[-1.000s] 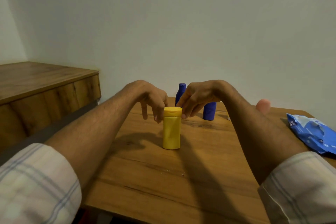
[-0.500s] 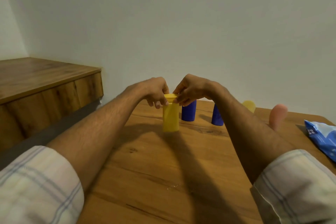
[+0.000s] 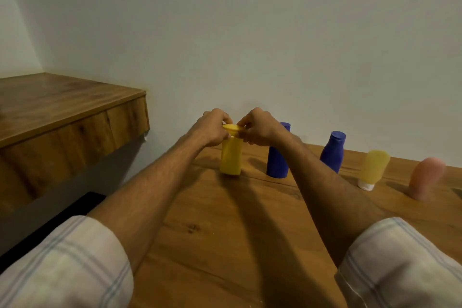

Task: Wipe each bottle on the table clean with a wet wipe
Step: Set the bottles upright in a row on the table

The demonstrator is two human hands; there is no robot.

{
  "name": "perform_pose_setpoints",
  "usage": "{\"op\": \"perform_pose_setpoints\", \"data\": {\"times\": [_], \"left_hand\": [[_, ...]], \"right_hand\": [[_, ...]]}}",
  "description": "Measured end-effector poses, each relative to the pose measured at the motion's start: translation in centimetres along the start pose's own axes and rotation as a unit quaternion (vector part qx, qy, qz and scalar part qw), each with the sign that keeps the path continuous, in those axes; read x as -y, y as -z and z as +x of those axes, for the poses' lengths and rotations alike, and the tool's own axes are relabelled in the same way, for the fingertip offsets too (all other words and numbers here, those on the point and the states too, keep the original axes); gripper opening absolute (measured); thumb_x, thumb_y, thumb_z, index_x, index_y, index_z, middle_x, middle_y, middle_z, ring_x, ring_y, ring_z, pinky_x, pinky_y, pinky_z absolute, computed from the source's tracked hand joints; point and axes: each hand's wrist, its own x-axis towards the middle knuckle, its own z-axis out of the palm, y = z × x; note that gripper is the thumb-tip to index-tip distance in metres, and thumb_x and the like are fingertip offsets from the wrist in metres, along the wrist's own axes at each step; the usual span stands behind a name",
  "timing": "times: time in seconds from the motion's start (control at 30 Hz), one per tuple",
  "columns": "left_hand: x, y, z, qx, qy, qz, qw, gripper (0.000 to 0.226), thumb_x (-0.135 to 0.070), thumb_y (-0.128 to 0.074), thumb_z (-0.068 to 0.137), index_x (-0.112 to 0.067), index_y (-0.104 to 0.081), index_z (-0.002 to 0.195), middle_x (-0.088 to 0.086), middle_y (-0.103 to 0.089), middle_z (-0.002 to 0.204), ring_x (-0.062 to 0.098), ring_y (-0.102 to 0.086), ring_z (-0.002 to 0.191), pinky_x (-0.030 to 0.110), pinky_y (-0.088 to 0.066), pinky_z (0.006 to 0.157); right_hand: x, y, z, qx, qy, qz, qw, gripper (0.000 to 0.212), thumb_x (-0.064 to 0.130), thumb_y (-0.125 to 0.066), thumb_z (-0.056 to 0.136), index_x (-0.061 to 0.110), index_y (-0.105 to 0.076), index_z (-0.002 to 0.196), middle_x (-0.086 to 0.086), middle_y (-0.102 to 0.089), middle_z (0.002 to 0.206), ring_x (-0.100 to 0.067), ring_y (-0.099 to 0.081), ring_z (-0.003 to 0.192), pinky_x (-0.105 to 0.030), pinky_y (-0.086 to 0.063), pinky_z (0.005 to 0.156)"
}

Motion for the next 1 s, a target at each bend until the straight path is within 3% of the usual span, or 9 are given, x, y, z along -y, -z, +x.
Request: {"op": "perform_pose_setpoints", "data": {"times": [0.37,0.6,1.0], "left_hand": [[1.1,-0.7,1.4,-0.023,0.003,-0.025,0.999,0.033,-0.010,-0.068,0.089,-0.009,-0.064,0.122,0.014,-0.065,0.115,0.022,-0.060,0.093,0.040,-0.055,0.088],[1.4,-0.9,1.4,-0.029,0.007,-0.029,0.999,0.032,-0.010,-0.067,0.090,-0.010,-0.064,0.122,0.013,-0.065,0.120,0.024,-0.061,0.100,0.037,-0.052,0.088],[1.8,-1.3,1.7,-0.031,0.033,-0.014,0.999,0.052,-0.007,-0.068,0.089,-0.018,-0.051,0.137,0.015,-0.057,0.132,0.030,-0.060,0.110,0.040,-0.050,0.092]], "right_hand": [[-0.5,-0.7,1.8,-0.012,0.009,-0.023,1.000,0.034,0.009,-0.062,0.090,0.000,-0.061,0.122,-0.017,-0.064,0.113,-0.027,-0.064,0.094,-0.032,-0.054,0.083],[-0.4,-0.9,2.0,-0.020,0.012,-0.025,0.999,0.036,0.009,-0.063,0.089,0.000,-0.060,0.123,-0.017,-0.062,0.116,-0.028,-0.063,0.097,-0.036,-0.055,0.086],[-0.7,-1.0,2.1,-0.018,-0.002,-0.029,0.999,0.045,0.013,-0.063,0.090,0.003,-0.051,0.133,-0.016,-0.057,0.126,-0.028,-0.061,0.105,-0.034,-0.052,0.089]]}}
